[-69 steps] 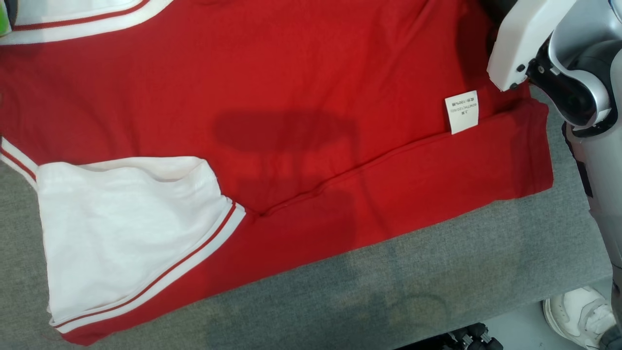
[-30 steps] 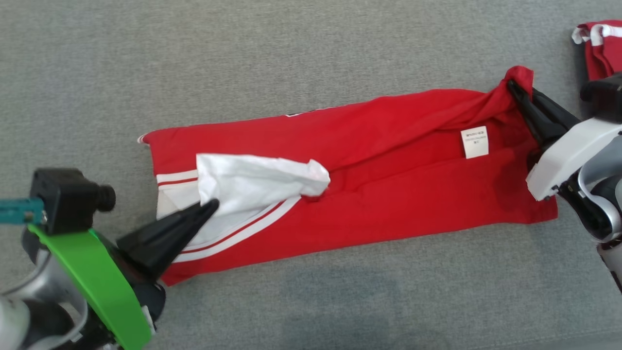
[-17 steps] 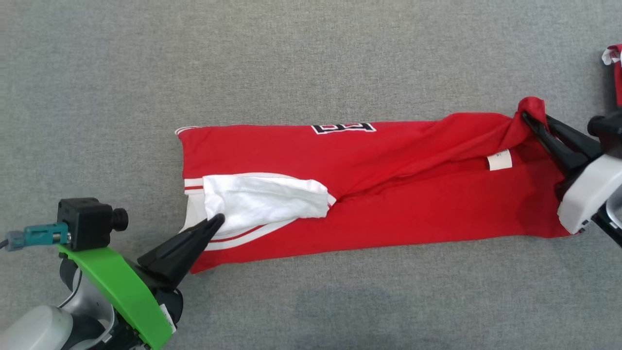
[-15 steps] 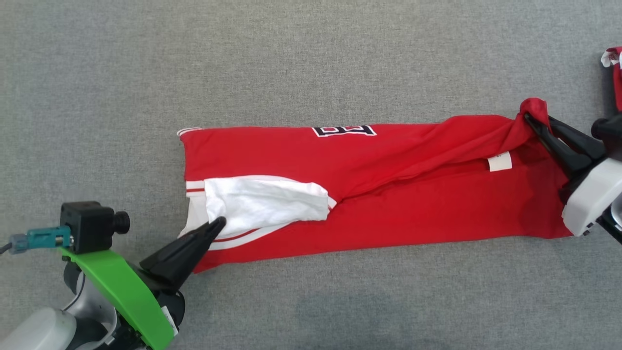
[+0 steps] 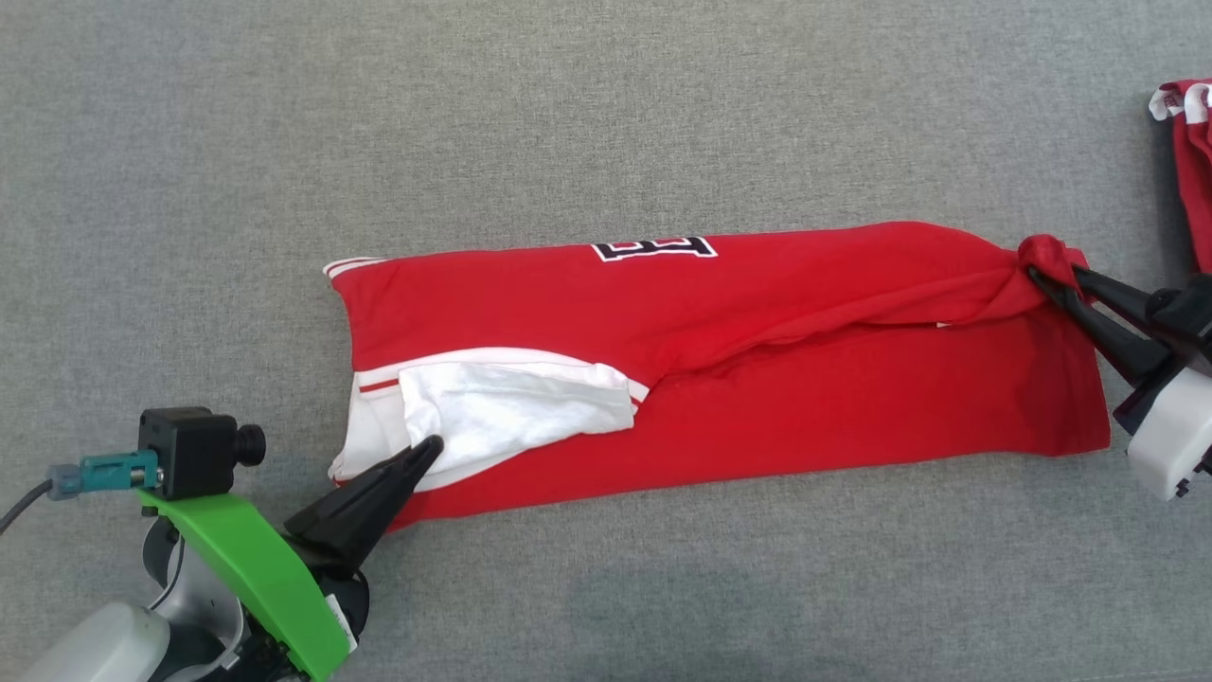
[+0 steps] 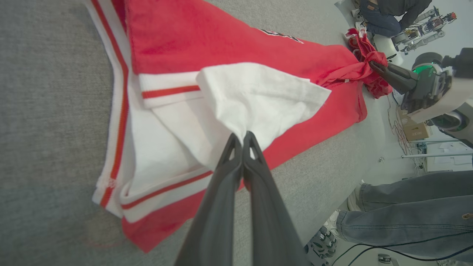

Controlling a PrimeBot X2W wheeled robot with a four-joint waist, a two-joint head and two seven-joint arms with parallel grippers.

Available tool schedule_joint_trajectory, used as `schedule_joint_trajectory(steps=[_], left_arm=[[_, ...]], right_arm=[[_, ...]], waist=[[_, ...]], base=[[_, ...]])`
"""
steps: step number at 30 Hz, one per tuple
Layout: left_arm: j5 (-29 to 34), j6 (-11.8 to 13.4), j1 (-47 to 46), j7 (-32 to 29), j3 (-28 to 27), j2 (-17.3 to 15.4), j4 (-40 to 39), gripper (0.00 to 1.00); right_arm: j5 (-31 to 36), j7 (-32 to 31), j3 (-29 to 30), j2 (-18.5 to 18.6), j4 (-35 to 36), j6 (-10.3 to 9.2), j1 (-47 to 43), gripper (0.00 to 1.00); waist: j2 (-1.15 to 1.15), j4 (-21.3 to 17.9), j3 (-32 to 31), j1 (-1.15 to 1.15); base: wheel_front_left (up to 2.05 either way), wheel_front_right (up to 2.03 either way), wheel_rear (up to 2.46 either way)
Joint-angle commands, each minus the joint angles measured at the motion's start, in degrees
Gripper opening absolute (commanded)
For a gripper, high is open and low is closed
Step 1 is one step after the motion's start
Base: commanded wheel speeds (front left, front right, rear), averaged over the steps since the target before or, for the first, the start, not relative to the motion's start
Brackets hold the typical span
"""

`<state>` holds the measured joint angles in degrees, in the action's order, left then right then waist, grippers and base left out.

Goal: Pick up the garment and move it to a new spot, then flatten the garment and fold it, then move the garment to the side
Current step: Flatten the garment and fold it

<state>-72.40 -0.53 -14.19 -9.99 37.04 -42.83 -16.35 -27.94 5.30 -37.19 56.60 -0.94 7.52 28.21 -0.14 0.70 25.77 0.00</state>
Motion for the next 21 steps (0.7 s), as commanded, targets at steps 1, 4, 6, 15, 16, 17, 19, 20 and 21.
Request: schedule_joint_trajectory(steps=[1,4,6,15,16,17,19,20,21], left_arm=[[-0.2,0.0,0.3,0.2,-0.4,-0.8,0.0,0.00],[-1.0,0.5,1.5,0.1,-0.6,-1.2,-0.7,0.00],[-1.4,1.1,2.1,0.5,-0.9,-1.4,-1.0,0.14],[4.0,9.5,8.5,7.5,-6.1,-7.9,-5.8,1.00],[4.6,10.9,9.5,8.9,-7.4,-8.9,-6.5,1.00],[5.1,12.3,10.2,10.4,-8.9,-9.5,-7.2,1.00],[5.8,14.3,11.2,13.5,-11.7,-10.3,-8.6,1.00],[5.9,15.3,11.6,14.9,-13.0,-10.3,-8.9,1.00],[6.4,16.0,11.8,16.1,-14.1,-10.5,-9.3,1.00]], right_arm=[[0.5,0.8,-0.6,0.1,-0.5,-0.06,0.5,0.00],[2.0,1.7,-2.7,0.2,-1.3,-0.07,0.5,0.33],[2.4,2.0,-3.6,0.0,-2.1,-0.06,-0.1,1.00],[-6.2,-0.9,2.9,-0.4,-1.1,-0.06,-3.9,1.00],[-7.3,-1.4,4.8,-0.4,-0.4,-0.07,-4.6,1.00],[-9.0,-2.0,7.2,-1.0,-0.1,-0.07,-5.3,1.00],[-11.2,-3.1,11.9,-2.4,0.2,-0.06,-7.0,1.00],[-12.3,-3.9,14.0,-3.3,0.2,-0.06,-7.7,1.00],[-13.0,-4.7,16.1,-4.2,0.2,-0.06,-8.5,1.00]], waist=[[0.14,-0.2,-0.1,0.00],[0.14,-0.4,-0.7,0.00],[0.14,-0.6,-1.3,0.00],[0.14,-2.7,-5.1,0.00],[0.14,-2.8,-5.3,0.00],[0.14,-3.0,-5.3,0.00],[0.14,-3.1,-5.4,0.00],[0.14,-3.1,-5.5,0.00],[0.14,-3.1,-5.6,0.00]], base=[[0.00,0.00,0.00],[0.00,0.00,0.00],[0.00,0.00,0.00],[0.00,0.00,0.00],[0.00,0.00,0.00],[0.00,0.00,0.00],[0.00,0.00,0.00],[0.00,0.00,0.00],[0.00,0.00,0.00]])
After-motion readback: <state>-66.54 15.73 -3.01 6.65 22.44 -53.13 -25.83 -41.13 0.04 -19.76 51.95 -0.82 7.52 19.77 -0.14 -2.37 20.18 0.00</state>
